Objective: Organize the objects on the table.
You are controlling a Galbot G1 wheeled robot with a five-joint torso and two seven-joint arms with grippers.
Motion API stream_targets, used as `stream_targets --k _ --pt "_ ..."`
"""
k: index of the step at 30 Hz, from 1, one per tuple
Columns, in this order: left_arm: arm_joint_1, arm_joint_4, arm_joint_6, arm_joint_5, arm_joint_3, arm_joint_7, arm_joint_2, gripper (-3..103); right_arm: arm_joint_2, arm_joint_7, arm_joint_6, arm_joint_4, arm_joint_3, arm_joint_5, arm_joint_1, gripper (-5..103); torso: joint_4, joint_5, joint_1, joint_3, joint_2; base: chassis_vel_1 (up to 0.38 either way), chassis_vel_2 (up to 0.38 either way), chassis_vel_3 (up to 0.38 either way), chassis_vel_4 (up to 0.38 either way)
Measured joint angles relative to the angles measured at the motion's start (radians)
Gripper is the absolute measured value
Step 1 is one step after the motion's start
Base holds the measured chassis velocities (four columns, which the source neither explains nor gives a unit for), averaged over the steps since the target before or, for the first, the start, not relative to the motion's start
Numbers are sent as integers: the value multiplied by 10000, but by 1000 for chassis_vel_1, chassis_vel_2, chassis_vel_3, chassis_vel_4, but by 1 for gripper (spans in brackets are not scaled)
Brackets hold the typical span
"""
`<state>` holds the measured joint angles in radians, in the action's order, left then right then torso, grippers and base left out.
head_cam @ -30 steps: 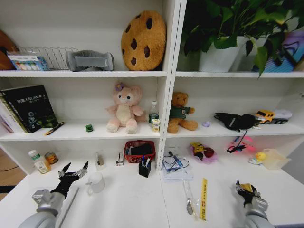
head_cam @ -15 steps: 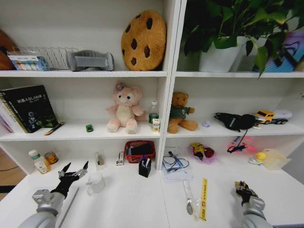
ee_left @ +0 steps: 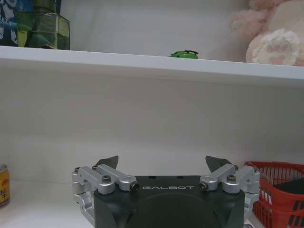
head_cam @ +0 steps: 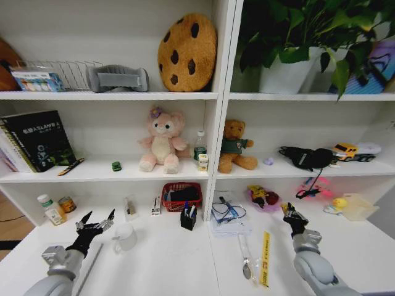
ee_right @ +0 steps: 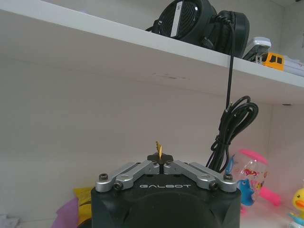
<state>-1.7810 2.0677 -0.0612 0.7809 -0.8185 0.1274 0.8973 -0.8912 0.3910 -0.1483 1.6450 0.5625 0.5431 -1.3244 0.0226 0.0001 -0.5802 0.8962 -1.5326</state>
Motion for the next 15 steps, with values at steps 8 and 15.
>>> stream_targets --k 8,15 --pt "0 0 0 0 0 0 0 100 298 -107 47 -1635 -1071 210 2067 0 -1 0 -1 0 1 0 0 0 0" --pt "0 0 -1 0 0 0 0 100 221 -207 33 -2435 -2058 244 3079 -1 -1 -1 0 0 0 0 0 0 0"
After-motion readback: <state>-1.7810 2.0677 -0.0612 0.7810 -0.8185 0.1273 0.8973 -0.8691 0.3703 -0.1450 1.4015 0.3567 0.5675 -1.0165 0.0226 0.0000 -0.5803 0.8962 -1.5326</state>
